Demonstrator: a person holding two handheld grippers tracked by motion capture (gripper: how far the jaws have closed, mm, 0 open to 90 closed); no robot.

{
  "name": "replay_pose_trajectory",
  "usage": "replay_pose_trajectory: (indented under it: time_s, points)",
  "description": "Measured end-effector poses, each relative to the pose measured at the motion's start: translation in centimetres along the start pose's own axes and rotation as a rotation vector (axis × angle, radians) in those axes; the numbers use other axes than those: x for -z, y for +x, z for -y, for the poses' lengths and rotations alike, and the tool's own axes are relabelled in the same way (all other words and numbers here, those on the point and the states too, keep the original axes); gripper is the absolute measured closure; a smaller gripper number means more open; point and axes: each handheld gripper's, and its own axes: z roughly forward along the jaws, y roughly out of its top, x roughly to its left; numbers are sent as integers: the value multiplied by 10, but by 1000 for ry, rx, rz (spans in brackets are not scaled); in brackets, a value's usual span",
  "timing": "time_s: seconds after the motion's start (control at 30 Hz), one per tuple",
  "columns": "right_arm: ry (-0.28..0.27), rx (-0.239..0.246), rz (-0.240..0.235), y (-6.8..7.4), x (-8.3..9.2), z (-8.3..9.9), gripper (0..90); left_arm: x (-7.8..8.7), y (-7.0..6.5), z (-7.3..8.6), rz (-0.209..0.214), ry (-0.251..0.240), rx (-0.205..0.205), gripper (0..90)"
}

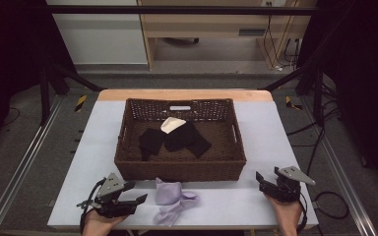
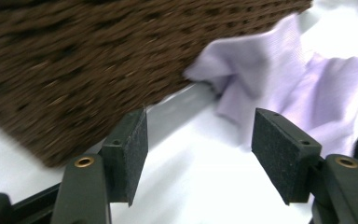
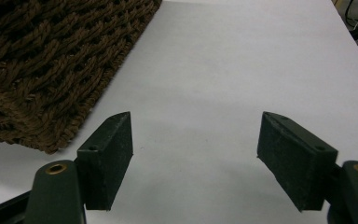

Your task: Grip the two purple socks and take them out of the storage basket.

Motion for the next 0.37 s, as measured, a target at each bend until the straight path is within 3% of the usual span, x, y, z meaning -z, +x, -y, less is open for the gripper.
replay_pose_trajectory:
  time_s: [0.23,0.37]
  points:
    - [5,-6,2,0,0,0,257,11,22,12,-51,-23,83,338]
    - [8,-9,-5,-1,0,0,251,14,26,13,-80,-35,87,322]
